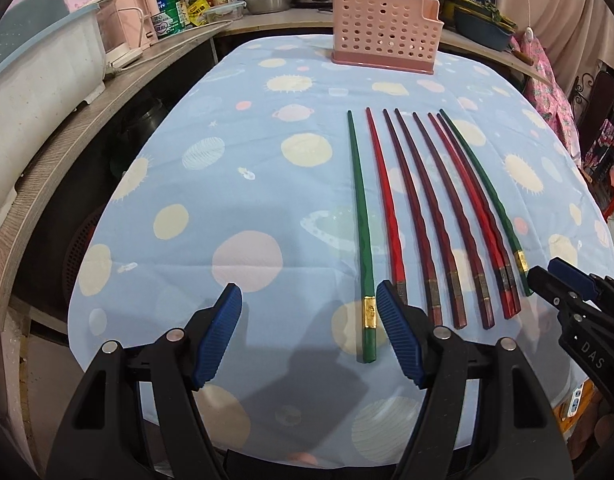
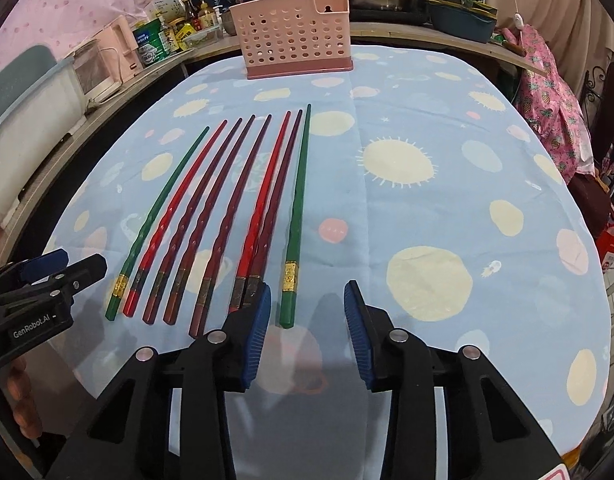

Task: Organize utensils
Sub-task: 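Move both open tools back over the remaining chopsticks, then grasp a green chopstick with the right tool while the left tool grasps another green chopstick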

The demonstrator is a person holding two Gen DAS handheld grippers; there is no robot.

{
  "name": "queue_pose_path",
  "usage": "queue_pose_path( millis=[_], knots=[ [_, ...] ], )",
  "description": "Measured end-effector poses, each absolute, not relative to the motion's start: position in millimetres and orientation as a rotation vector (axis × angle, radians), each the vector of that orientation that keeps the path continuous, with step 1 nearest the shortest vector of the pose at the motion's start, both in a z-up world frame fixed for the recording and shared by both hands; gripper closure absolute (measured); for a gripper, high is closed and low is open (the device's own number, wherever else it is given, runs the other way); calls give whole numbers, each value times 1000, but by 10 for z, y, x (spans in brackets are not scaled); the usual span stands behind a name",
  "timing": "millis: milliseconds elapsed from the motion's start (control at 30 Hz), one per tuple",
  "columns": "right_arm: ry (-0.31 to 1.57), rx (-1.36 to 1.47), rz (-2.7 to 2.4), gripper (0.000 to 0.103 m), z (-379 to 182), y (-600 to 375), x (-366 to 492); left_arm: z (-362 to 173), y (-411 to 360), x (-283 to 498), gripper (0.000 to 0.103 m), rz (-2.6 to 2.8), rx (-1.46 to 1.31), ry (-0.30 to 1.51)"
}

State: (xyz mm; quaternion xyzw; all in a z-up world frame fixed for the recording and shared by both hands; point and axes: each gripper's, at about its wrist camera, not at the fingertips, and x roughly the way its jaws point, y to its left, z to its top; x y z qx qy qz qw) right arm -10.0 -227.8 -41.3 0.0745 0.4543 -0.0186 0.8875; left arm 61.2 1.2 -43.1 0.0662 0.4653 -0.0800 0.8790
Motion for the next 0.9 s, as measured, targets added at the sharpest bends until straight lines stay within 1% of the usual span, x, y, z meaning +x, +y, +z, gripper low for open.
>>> queue_pose_path(
  millis=[167,300,367,433,800,900],
  knots=[
    [954,147,-30,79,-447,-2252,-54,-467,-11,611,37,-178,142,980],
    [961,144,-31,83,-470,-2239,-29,-501,-19,613,37,-184,147,988],
    [965,144,-29,87,-478,-2237,-21,-529,-20,615,37,-184,149,994],
    [970,144,-28,88,-493,-2240,-19,-553,-22,618,37,-181,153,1000],
    [969,144,-29,90,-499,-2238,-25,-644,-29,631,40,-173,168,1028],
    [968,145,-29,90,-500,-2237,-26,-641,-29,634,44,-184,164,1029]
  ],
)
